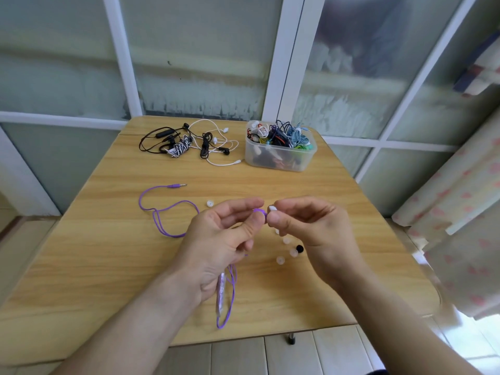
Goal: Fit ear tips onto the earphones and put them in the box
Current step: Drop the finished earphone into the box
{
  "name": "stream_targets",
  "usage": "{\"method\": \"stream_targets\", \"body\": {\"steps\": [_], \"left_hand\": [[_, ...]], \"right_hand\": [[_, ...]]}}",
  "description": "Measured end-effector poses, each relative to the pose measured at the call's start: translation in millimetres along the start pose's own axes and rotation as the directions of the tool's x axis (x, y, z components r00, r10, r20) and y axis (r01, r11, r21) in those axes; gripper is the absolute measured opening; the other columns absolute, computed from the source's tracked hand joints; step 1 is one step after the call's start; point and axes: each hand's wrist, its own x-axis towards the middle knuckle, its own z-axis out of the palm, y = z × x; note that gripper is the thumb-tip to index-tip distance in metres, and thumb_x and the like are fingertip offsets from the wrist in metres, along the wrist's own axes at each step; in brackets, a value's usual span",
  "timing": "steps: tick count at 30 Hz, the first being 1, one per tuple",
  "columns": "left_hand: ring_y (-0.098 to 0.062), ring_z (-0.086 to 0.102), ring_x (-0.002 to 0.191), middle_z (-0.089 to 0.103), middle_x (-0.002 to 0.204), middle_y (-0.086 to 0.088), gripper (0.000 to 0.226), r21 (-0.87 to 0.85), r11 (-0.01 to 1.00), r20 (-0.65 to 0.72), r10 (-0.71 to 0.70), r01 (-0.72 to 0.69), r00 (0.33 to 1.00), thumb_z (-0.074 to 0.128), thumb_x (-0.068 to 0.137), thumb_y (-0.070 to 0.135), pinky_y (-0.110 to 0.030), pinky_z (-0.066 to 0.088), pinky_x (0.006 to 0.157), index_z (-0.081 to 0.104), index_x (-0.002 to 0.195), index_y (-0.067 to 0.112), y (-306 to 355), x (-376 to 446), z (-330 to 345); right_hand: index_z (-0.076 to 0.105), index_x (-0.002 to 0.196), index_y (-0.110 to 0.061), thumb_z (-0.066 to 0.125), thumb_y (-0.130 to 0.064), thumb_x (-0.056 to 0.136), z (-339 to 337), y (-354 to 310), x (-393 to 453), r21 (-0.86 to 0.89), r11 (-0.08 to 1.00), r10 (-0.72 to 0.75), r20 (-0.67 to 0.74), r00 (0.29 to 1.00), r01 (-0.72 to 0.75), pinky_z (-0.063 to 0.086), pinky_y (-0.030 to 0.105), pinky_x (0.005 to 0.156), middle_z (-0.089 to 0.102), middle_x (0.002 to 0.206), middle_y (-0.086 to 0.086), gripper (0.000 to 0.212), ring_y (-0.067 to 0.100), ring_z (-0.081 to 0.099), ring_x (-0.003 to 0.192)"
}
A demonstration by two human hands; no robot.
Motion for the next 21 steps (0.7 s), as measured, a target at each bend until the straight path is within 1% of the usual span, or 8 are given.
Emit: {"method": "stream_targets", "body": {"steps": [2, 3, 6, 8, 10, 14, 18, 21], "left_hand": [[-0.009, 0.039, 0.043, 0.060, 0.061, 0.004, 0.034, -0.006, 1.000, 0.012, 0.027, -0.027, 1.000, 0.071, 0.069, 0.021, -0.012, 0.033, 0.038, 0.070, 0.102, 0.011, 2.1, -1.0, 1.1], [-0.009, 0.039, 0.042, 0.059, 0.059, 0.004, 0.033, -0.016, 0.999, 0.018, 0.034, -0.034, 0.999, 0.071, 0.069, 0.022, -0.012, 0.032, 0.038, 0.070, 0.099, 0.010, 2.8, -1.4, 1.7], [-0.008, 0.039, 0.041, 0.059, 0.060, 0.002, 0.027, -0.070, 0.997, 0.039, 0.030, -0.028, 0.999, 0.070, 0.068, 0.019, -0.015, 0.028, 0.037, 0.068, 0.093, 0.008, 4.5, -3.0, 1.9], [-0.008, 0.039, 0.043, 0.060, 0.063, 0.000, 0.027, -0.108, 0.994, 0.041, 0.026, -0.021, 0.999, 0.071, 0.067, 0.018, -0.016, 0.025, 0.036, 0.067, 0.092, 0.008, 5.1, -3.8, 2.0], [-0.009, 0.039, 0.045, 0.060, 0.065, -0.001, 0.027, -0.132, 0.991, 0.030, 0.031, -0.027, 0.999, 0.071, 0.067, 0.019, -0.017, 0.023, 0.037, 0.067, 0.091, 0.009, 5.7, -4.0, 1.4], [-0.010, 0.037, 0.044, 0.058, 0.064, -0.003, 0.024, -0.140, 0.989, -0.003, 0.047, -0.047, 0.999, 0.072, 0.066, 0.021, -0.021, 0.019, 0.041, 0.068, 0.088, 0.012, 8.6, -3.6, -0.6], [-0.009, 0.036, 0.042, 0.061, 0.063, 0.000, 0.022, -0.119, 0.992, 0.021, 0.053, -0.050, 0.998, 0.072, 0.066, 0.021, -0.018, 0.022, 0.040, 0.069, 0.086, 0.012, 9.7, -5.6, 0.0], [-0.011, 0.037, 0.044, 0.066, 0.072, -0.001, 0.028, -0.080, 0.996, 0.030, 0.048, -0.046, 0.998, 0.075, 0.062, 0.024, -0.016, 0.028, 0.038, 0.070, 0.086, 0.011, 9.2, -5.6, -0.4]], "right_hand": [[0.071, 0.078, -0.003, 0.082, -0.005, 0.058, 4.6, -0.1, -3.1, 0.038, 0.999, 0.001, -0.014, 1.000, 0.000, 0.050, 0.020, 0.057, 0.074, 0.073, 0.009, 0.023, 0.012, 0.066, 0.060], [0.070, 0.078, -0.001, 0.081, -0.004, 0.057, 6.1, -0.8, -4.1, 0.060, 0.998, -0.005, -0.016, 1.000, 0.006, 0.050, 0.019, 0.057, 0.074, 0.073, 0.009, 0.023, 0.011, 0.066, 0.059], [0.069, 0.076, 0.002, 0.078, 0.001, 0.057, 8.9, -3.4, -6.4, 0.109, 0.993, -0.044, -0.018, 0.999, 0.046, 0.051, 0.017, 0.058, 0.074, 0.070, 0.008, 0.021, 0.010, 0.067, 0.059], [0.071, 0.073, 0.000, 0.077, 0.002, 0.056, 11.2, -3.6, -7.5, 0.139, 0.988, -0.069, -0.007, 0.998, 0.070, 0.052, 0.018, 0.060, 0.075, 0.071, 0.009, 0.018, 0.012, 0.070, 0.062], [0.074, 0.075, -0.002, 0.076, 0.002, 0.058, 12.8, -2.3, -8.1, 0.157, 0.985, -0.076, 0.016, 0.997, 0.073, 0.052, 0.018, 0.060, 0.075, 0.074, 0.010, 0.018, 0.012, 0.069, 0.063], [0.076, 0.091, -0.004, 0.075, -0.010, 0.069, 11.4, -2.8, -8.3, 0.047, 0.995, -0.086, 0.063, 0.994, 0.083, 0.051, 0.022, 0.063, 0.075, 0.078, 0.011, 0.023, 0.014, 0.063, 0.062], [0.071, 0.089, 0.001, 0.072, -0.007, 0.072, 8.0, -6.2, -7.2, 0.062, 0.996, -0.064, 0.082, 0.995, 0.059, 0.053, 0.024, 0.061, 0.074, 0.076, 0.013, 0.019, 0.015, 0.067, 0.063], [0.072, 0.090, 0.001, 0.074, -0.007, 0.072, 2.4, -7.1, -5.4, -0.015, 0.998, -0.053, 0.105, 0.993, 0.055, 0.053, 0.024, 0.062, 0.075, 0.079, 0.015, 0.020, 0.017, 0.065, 0.063]]}}
